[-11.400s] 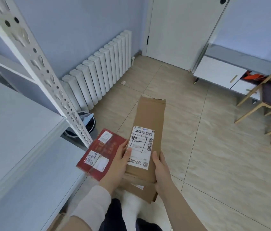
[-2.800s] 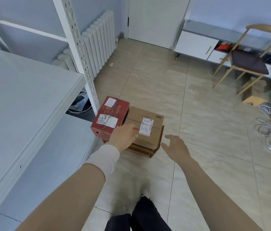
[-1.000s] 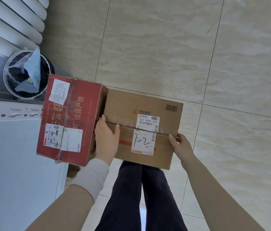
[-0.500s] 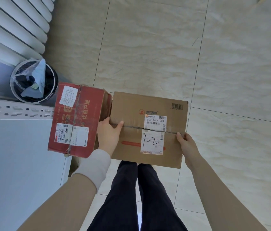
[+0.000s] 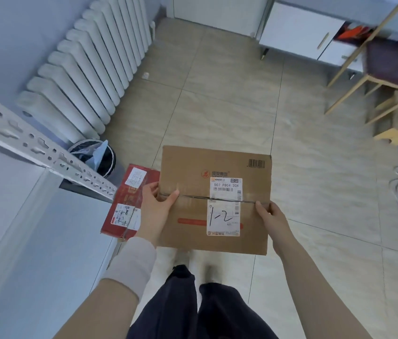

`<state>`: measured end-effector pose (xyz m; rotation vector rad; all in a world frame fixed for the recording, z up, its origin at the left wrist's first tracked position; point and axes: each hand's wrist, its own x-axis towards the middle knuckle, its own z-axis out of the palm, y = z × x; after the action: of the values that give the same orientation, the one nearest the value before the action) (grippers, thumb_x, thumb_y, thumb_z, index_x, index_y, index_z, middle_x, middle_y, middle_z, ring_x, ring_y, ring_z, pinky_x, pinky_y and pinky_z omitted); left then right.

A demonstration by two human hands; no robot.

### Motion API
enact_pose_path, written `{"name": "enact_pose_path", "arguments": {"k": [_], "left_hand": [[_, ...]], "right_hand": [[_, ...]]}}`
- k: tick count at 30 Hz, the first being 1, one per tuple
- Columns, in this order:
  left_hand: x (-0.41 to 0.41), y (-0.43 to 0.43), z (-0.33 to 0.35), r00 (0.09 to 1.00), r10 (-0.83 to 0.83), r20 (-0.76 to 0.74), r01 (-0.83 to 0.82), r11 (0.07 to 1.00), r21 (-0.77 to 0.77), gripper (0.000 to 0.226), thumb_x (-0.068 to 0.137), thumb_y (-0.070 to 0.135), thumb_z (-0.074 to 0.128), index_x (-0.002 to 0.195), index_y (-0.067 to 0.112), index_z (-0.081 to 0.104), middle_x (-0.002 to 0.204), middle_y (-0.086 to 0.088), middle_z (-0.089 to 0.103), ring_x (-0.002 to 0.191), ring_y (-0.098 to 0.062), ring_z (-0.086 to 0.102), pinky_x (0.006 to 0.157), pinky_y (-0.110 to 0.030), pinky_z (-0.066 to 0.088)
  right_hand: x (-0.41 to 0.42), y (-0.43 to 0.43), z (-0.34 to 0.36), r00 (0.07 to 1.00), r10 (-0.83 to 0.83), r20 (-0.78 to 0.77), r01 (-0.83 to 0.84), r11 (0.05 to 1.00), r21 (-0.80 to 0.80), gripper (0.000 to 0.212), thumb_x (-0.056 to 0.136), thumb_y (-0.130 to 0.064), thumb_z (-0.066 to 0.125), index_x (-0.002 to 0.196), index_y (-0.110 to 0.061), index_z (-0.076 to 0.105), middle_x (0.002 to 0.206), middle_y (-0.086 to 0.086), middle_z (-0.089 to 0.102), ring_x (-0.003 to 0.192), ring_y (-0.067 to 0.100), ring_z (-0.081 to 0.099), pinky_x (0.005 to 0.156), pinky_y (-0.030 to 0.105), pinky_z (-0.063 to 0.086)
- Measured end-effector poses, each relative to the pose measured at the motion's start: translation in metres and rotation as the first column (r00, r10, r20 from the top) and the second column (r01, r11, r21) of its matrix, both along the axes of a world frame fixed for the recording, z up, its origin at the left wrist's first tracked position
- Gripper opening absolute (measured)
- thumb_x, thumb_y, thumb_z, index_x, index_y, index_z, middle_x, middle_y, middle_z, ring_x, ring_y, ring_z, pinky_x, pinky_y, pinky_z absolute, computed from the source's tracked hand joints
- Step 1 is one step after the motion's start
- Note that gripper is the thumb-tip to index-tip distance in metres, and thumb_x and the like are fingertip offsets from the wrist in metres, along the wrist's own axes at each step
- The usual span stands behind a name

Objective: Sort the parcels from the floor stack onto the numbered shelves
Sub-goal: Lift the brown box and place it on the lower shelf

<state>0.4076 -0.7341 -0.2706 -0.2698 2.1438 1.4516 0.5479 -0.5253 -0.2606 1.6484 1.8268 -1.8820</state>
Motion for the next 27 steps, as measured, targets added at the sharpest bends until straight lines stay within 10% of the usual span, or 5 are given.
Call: {"name": "enact_pose_path", "arguments": {"k": [27], "left_hand": [[0.231, -0.100, 0.043, 0.632, 0.762, -0.139, -0.775, 0.621, -0.121, 0.063, 0.078, 0.035, 0.072, 0.132, 0.017, 0.044, 0.121, 0.001, 0.058, 0.113, -0.021, 0.054, 0.092, -0.035, 0.046]], "right_hand": [[0.024, -0.090, 0.030, 0.701, 0.699, -0.142, -0.704, 0.710, 0.017, 0.030, 0.092, -0.031, 0.056, 0.119, -0.023, 0.048, 0.125, -0.003, 0.056, 0.117, 0.020, 0.053, 0.101, 0.041, 0.041]]}}
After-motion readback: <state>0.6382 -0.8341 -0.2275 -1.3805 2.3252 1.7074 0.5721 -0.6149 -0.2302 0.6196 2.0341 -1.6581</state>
